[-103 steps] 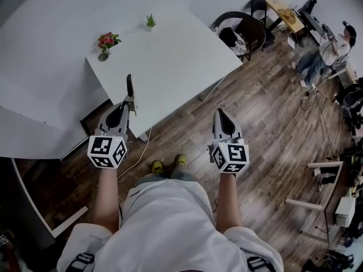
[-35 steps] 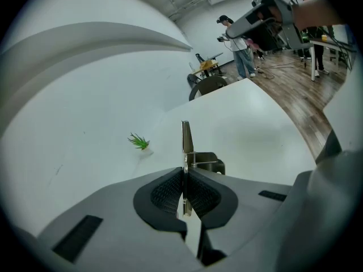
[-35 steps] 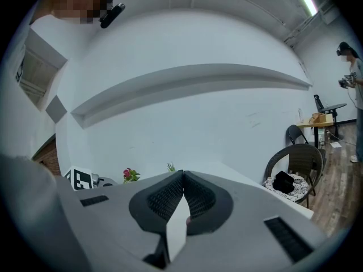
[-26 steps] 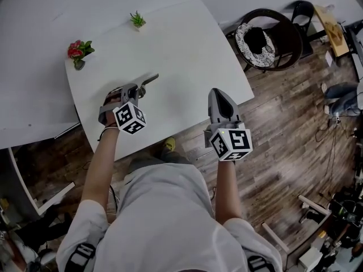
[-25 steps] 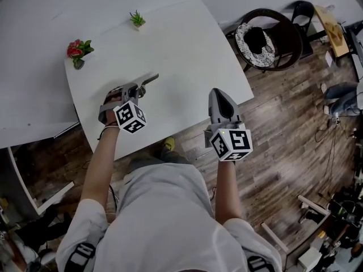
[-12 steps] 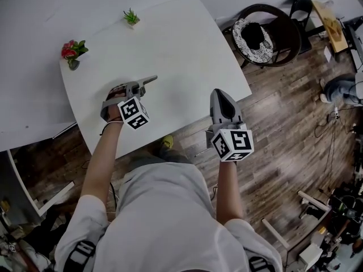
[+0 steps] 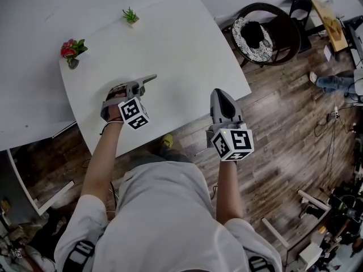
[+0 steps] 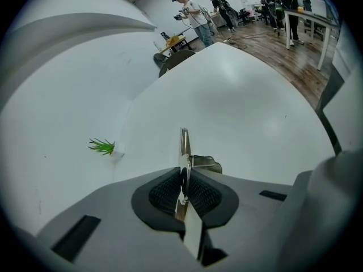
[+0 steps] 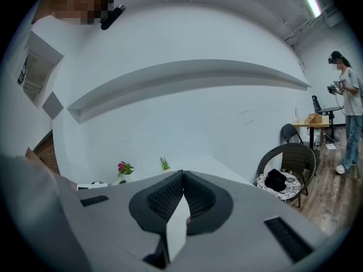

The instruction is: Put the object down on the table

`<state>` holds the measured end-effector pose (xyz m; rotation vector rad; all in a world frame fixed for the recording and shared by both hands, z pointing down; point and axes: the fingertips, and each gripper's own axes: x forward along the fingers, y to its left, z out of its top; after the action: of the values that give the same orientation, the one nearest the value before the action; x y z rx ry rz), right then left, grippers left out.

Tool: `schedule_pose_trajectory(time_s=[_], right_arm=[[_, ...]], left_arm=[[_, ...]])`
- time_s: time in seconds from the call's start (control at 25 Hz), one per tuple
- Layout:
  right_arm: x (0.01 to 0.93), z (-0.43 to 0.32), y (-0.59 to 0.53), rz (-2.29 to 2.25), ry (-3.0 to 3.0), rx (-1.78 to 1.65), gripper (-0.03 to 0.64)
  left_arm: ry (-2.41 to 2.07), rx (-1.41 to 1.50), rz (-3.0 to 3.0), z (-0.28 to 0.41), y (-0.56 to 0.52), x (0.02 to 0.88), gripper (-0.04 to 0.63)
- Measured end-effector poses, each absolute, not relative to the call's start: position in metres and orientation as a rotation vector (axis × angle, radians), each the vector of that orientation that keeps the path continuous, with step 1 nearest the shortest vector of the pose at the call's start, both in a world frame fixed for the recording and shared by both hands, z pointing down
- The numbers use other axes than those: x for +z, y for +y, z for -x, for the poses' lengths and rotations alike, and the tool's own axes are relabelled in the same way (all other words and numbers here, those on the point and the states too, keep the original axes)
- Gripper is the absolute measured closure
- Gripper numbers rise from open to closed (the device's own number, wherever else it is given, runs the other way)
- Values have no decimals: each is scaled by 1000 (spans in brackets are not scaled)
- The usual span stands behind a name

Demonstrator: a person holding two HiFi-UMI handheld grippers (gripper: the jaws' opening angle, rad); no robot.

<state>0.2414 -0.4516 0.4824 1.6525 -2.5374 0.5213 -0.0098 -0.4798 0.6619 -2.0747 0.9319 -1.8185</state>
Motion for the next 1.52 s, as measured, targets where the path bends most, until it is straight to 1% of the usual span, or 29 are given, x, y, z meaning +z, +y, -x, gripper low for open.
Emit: schedule_pose_trajectory(time_s=[0.68,0.88,1.2,1.36,1.44,1.52], right_arm=[[490,-241,-441,-1660,-2505,528,609],[492,-242,-439,-1662,-2498,534,609],[494,-248,-435,-1659,-2487,534,609],[496,-251,-432,-1665,-2483,537,609],[497,-253,-431,-1672,-2478,539,609],[499,-255,-430,-1676,-2473,543,609]], left_arm=[[854,-1776,1973,8,-467,671,572],[987,-1666,1912,8,-466,672,572],[1002,-1648,1945,6,-465,670,567],[1053,-1615,1917,8,-469,662,489],[1056,-1621,1922,9,-472,660,479],[1056,-1629,1922,10,-474,658,451]])
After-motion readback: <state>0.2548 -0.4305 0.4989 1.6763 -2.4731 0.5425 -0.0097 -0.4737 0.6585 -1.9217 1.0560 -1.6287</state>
